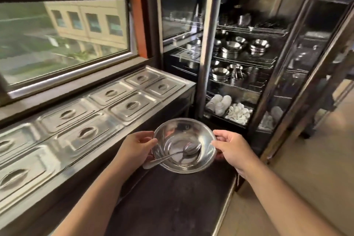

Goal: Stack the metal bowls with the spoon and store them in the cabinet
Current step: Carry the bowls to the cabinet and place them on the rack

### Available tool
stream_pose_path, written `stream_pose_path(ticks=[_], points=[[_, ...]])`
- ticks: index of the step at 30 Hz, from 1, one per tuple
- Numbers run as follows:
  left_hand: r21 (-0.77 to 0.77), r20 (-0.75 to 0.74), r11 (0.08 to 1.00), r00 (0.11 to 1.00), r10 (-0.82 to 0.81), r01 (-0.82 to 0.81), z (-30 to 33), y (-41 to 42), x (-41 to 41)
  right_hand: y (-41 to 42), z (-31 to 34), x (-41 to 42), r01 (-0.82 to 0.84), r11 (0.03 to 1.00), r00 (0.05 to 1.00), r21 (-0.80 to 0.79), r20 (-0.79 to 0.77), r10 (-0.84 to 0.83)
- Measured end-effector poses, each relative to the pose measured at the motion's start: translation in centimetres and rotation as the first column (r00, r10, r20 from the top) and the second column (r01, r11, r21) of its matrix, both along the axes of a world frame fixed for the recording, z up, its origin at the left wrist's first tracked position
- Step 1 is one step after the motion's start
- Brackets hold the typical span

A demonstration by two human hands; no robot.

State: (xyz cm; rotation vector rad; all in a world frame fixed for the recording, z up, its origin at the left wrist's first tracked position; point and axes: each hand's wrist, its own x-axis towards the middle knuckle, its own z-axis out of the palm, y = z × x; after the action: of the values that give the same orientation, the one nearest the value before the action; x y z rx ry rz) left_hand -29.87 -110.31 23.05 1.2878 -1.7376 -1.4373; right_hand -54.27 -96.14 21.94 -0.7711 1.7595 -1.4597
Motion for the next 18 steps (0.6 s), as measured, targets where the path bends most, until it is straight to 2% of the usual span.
stream_pose_path(ticks=[6, 10, 18], points=[[-0.026, 0.005, 0.997, 0.997, -0.071, 0.071, 0.3, -6.3, -9.6, -5.7, -0.9, -8.5, 0.055, 0.998, 0.998, -0.038, 0.013, -0.055], [-0.070, 0.073, 0.991, 0.991, -0.110, 0.115, 1.3, -11.9, -16.4, -10.2, -0.8, -14.5, 0.079, 0.996, 0.997, -0.038, 0.012, -0.079], [-0.025, -0.025, 0.982, 0.982, -0.190, 0.189, 1.7, -21.2, -29.2, -16.8, 1.5, -25.8, 0.127, 0.989, 0.992, -0.069, -0.001, -0.128]])
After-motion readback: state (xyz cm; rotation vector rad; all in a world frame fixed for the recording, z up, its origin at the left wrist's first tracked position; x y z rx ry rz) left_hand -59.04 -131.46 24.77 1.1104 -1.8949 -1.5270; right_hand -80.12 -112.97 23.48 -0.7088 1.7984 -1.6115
